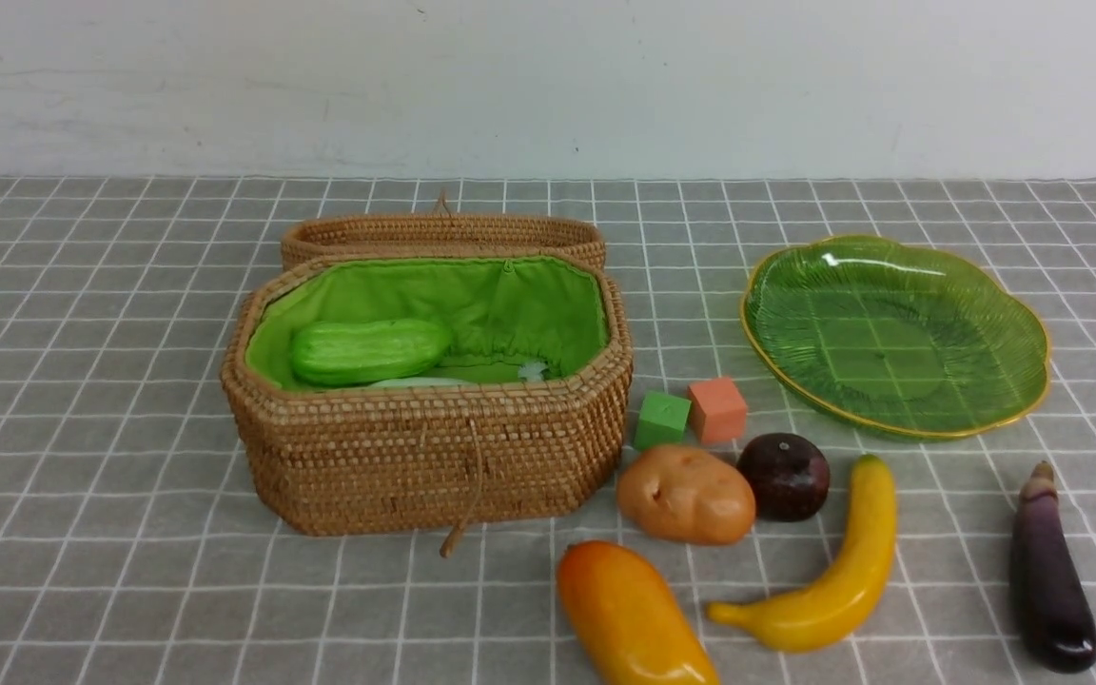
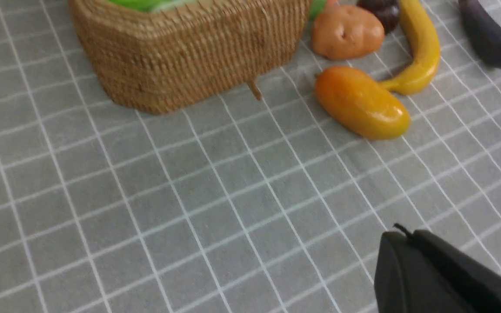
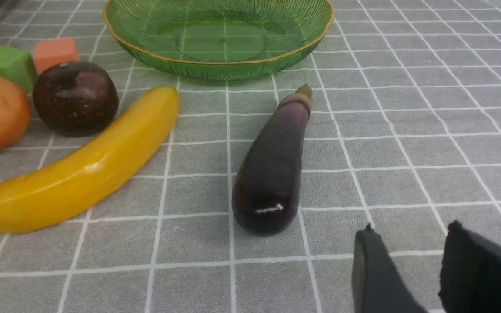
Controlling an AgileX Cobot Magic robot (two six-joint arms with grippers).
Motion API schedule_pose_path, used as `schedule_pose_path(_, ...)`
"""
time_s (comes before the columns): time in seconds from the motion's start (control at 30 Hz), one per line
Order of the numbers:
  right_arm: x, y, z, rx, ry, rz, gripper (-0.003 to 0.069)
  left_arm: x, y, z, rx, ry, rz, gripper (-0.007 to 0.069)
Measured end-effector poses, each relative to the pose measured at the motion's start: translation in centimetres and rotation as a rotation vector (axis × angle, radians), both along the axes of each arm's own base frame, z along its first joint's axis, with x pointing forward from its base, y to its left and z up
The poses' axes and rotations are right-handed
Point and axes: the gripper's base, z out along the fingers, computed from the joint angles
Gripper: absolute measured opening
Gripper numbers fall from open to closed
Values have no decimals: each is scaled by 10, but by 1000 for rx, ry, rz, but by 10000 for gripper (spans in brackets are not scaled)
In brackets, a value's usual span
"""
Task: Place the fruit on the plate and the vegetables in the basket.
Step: Grab an eggplant with your right arm and place it in the basket on the left.
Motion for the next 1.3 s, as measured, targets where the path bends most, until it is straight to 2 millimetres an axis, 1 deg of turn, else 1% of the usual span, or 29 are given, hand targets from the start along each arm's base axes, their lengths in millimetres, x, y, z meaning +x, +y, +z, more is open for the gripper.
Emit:
schedule_pose_path(0.1, 0, 0, 0, 0, 0, 0, 241, 2, 7, -9, 11, -97, 81, -11)
schedule_pose_path(0.17, 0, 0, 0, 0, 0, 0, 241, 3, 12, -21, 7, -161, 154, -10)
schedule_pose_path(0.23, 0, 0, 0, 0, 0, 0, 241, 4, 17, -40, -9, -220, 221, -9)
schedule_pose_path(0.27, 0, 0, 0, 0, 0, 0, 241, 4, 17, -41, -20, -235, 230, -8)
schedule_pose_path(0.3, 0, 0, 0, 0, 0, 0, 241, 5, 20, -60, -40, -266, 265, -6)
schedule_pose_path(0.4, 0, 0, 0, 0, 0, 0, 241, 7, 22, -104, -50, -315, 296, -3)
schedule_pose_path(0.53, 0, 0, 0, 0, 0, 0, 241, 8, 23, -158, -23, -292, 302, 0)
schedule_pose_path(0.57, 0, 0, 0, 0, 0, 0, 241, 9, 23, -167, -18, -279, 303, 1)
schedule_pose_path(0.6, 0, 0, 0, 0, 0, 0, 241, 9, 23, -172, -15, -268, 305, 1)
schedule_pose_path(0.63, 0, 0, 0, 0, 0, 0, 241, 11, 23, -192, 3, -216, 317, 2)
schedule_pose_path(0.67, 0, 0, 0, 0, 0, 0, 241, 11, 23, -194, 5, -211, 318, 3)
schedule_pose_path(0.7, 0, 0, 0, 0, 0, 0, 241, 12, 24, -206, 22, -181, 333, 4)
schedule_pose_path(0.83, 0, 0, 0, 0, 0, 0, 241, 15, 27, -206, 42, -232, 374, 8)
schedule_pose_path(1.3, 0, 0, 0, 0, 0, 0, 241, 15, 28, -206, 48, -239, 403, 19)
